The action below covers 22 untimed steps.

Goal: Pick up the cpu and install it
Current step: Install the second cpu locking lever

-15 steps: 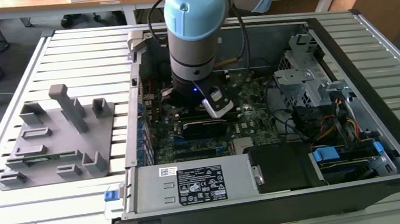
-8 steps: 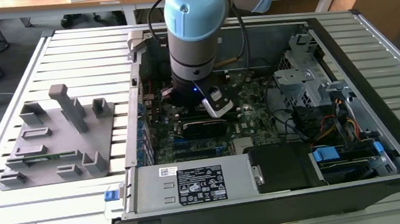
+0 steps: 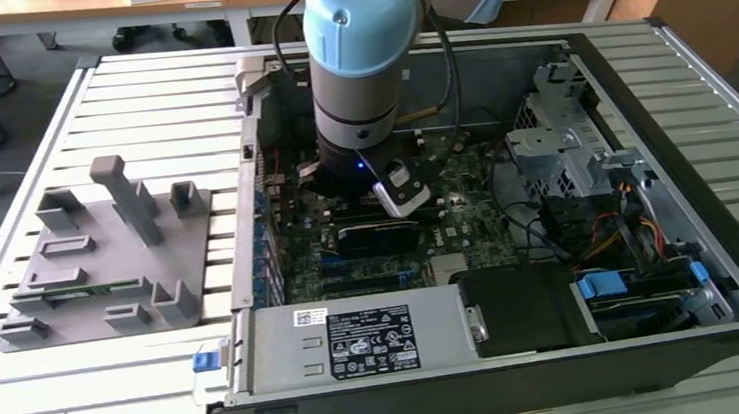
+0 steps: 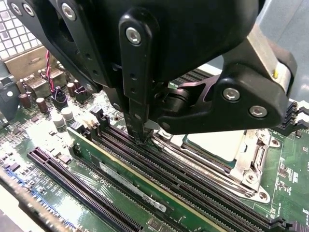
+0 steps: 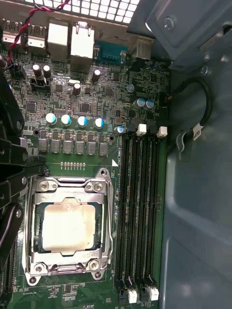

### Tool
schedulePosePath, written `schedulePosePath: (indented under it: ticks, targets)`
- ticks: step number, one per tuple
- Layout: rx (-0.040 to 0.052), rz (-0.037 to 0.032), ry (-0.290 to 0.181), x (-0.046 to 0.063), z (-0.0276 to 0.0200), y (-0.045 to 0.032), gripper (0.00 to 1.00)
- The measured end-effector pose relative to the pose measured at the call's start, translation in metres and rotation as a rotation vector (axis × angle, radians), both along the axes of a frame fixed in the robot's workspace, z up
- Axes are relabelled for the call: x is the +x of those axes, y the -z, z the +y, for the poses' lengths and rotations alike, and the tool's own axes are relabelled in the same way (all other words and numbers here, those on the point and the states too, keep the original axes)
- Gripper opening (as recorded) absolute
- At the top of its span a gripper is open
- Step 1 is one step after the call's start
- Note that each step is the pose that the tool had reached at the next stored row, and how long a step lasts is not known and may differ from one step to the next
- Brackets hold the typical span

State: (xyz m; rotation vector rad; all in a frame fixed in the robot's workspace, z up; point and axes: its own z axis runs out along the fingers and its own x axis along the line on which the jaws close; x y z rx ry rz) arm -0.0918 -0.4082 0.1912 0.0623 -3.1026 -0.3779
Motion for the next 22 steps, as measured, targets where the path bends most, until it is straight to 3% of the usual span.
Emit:
schedulePosePath:
  ticks: [11,22]
  targets:
    - [0.0005,0.0001,0.0,-0.0003,0.0035,0.0007,0.11]
    - [-0.002,0.0,0.0,-0.0015,0.0038,0.0011,0.11]
